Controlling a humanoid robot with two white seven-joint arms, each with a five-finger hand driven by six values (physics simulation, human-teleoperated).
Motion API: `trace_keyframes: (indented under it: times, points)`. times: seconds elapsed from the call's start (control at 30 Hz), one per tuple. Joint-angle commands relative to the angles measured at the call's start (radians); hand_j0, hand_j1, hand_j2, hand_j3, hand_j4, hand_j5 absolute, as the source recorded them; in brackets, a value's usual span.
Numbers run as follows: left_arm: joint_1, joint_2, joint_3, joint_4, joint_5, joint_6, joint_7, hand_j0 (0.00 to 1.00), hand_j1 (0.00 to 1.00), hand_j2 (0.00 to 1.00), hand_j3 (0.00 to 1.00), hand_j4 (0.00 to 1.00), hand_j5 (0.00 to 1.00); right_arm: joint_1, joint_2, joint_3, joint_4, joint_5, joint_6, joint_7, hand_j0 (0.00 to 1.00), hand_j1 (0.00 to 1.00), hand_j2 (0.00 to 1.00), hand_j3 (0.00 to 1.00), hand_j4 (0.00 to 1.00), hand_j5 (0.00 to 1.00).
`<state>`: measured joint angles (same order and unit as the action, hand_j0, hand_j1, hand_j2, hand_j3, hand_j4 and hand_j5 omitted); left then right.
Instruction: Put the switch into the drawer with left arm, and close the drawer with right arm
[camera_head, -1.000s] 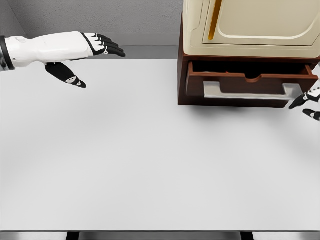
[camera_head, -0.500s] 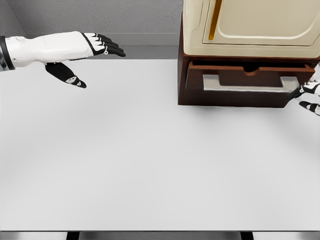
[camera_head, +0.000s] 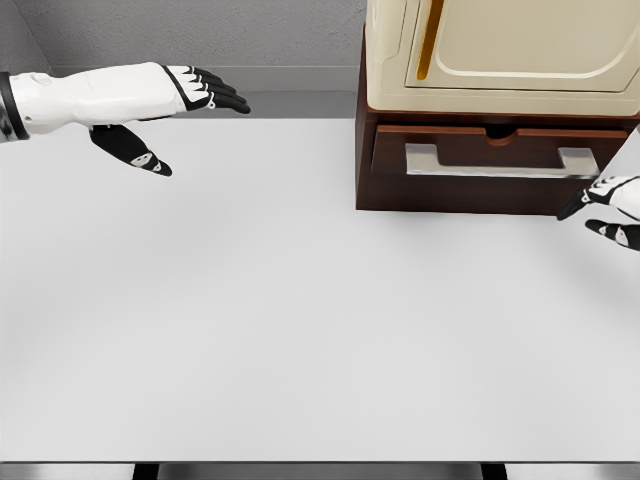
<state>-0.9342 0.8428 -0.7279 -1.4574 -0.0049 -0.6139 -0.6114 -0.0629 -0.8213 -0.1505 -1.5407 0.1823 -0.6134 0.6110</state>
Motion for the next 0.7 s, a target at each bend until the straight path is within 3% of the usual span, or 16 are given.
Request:
trace_keyframes:
  times: [0.0,0.67]
  points:
    - [0.000,0.001,0.001,0.000,0.006,0.003,0.001,1.00,1.00,1.00,1.00,1.00,1.00,0.000,-0.001,-0.003,0.001,-0.011,0.002,0.000,0.54,0.54,0.54,0.54,0.54,0.54]
    - [0.000,0.001,0.001,0.000,0.006,0.003,0.001,1.00,1.00,1.00,1.00,1.00,1.00,-0.075,0.007,0.035,0.048,0.011,0.002,0.000,0.54,0.54,0.54,0.54,0.54,0.54]
